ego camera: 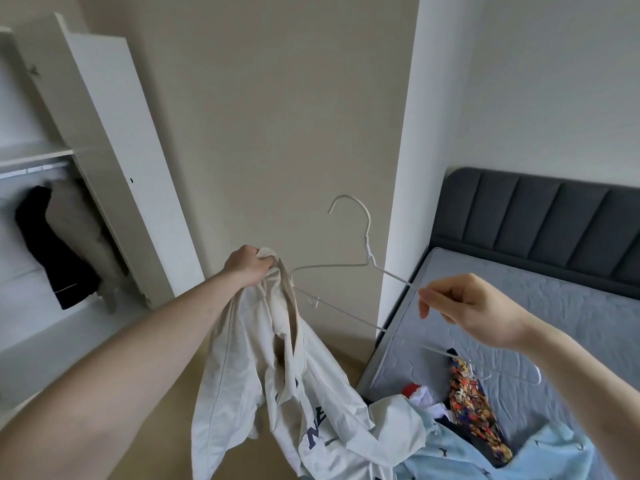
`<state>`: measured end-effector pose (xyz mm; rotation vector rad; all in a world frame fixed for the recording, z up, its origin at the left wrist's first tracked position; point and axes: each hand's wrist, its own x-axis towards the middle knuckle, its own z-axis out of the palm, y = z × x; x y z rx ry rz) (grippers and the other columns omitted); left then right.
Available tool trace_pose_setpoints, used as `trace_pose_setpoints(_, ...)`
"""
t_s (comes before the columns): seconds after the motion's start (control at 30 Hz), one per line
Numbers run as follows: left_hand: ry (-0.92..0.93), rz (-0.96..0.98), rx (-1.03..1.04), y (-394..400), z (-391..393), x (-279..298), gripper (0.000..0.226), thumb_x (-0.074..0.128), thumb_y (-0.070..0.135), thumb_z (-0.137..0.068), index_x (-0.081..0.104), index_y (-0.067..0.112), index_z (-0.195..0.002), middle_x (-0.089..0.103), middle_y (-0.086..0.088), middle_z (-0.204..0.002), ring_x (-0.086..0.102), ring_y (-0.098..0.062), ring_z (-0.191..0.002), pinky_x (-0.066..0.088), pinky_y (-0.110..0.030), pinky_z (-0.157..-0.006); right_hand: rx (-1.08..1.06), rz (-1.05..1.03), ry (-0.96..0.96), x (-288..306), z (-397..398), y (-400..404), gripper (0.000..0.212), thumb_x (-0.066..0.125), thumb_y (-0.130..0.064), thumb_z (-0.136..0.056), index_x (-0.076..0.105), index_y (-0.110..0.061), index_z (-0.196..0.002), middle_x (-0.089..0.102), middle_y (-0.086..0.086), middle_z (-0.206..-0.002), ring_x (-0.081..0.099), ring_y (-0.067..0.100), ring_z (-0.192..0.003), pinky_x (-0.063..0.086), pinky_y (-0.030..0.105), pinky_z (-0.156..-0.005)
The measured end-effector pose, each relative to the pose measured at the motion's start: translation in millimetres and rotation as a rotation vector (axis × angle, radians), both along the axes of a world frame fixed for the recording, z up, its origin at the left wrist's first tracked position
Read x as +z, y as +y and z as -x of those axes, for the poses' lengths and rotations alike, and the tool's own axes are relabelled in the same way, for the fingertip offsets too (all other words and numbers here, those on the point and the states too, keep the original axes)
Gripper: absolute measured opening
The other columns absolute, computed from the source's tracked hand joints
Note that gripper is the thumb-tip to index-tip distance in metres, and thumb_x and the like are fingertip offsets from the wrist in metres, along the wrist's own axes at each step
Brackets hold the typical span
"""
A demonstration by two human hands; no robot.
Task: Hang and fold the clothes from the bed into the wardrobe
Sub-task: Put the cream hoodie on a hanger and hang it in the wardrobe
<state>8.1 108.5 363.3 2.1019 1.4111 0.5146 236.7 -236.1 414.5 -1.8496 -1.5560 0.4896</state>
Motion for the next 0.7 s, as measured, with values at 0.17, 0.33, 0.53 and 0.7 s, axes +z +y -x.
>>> trace_pose_setpoints(0.17,-0.013,0.004,0.076,1,-1,-7,0.028,0.06,0.035,-0.093,0.072,0.011,-0.087,0.071,-0.008,-0.09,0.064,-0.032,-0.088,0.05,-0.032,-0.078,-0.025,-0.001,0.014,-3,-4,-4,0.04,0.051,-0.036,-0.104,0.074,-0.024,-0.073,0.039,-0.005,-0.053,0.03,0.01,-0.047,0.029,0.02,-0.05)
trace_pose_setpoints(0.33,-0.046,0.004,0.019,-14,-18,-15,0.027,0.065,0.036,-0.089,0.072,0.011,-0.081,0.073,-0.009,-0.088,0.066,-0.032,-0.088,0.051,-0.033,-0.076,0.005,0.028,0.028,-25,5,2,0.037,0.053,-0.037,-0.104,0.076,-0.026,-0.077,0.038,-0.003,-0.051,0.029,0.014,-0.046,0.026,0.02,-0.046)
trace_pose_setpoints(0.53,-0.126,0.001,-0.074,-31,-26,-3,0.027,0.068,0.041,-0.083,0.075,0.015,-0.082,0.074,-0.004,-0.087,0.068,-0.026,-0.088,0.05,-0.031,-0.073,-0.029,0.009,0.037,-43,9,9,0.035,0.054,-0.033,-0.105,0.077,-0.021,-0.081,0.041,-0.003,-0.052,0.029,0.008,-0.044,0.026,0.015,-0.045)
trace_pose_setpoints(0.7,-0.269,-0.021,-0.201,-64,-39,18,0.028,0.069,0.041,-0.08,0.071,0.015,-0.07,0.068,0.006,-0.067,0.062,-0.016,-0.07,0.044,-0.029,-0.064,-0.04,-0.017,0.05,-68,32,25,0.036,0.054,-0.031,-0.105,0.073,-0.017,-0.078,0.042,-0.006,-0.048,0.032,0.008,-0.043,0.029,0.016,-0.047)
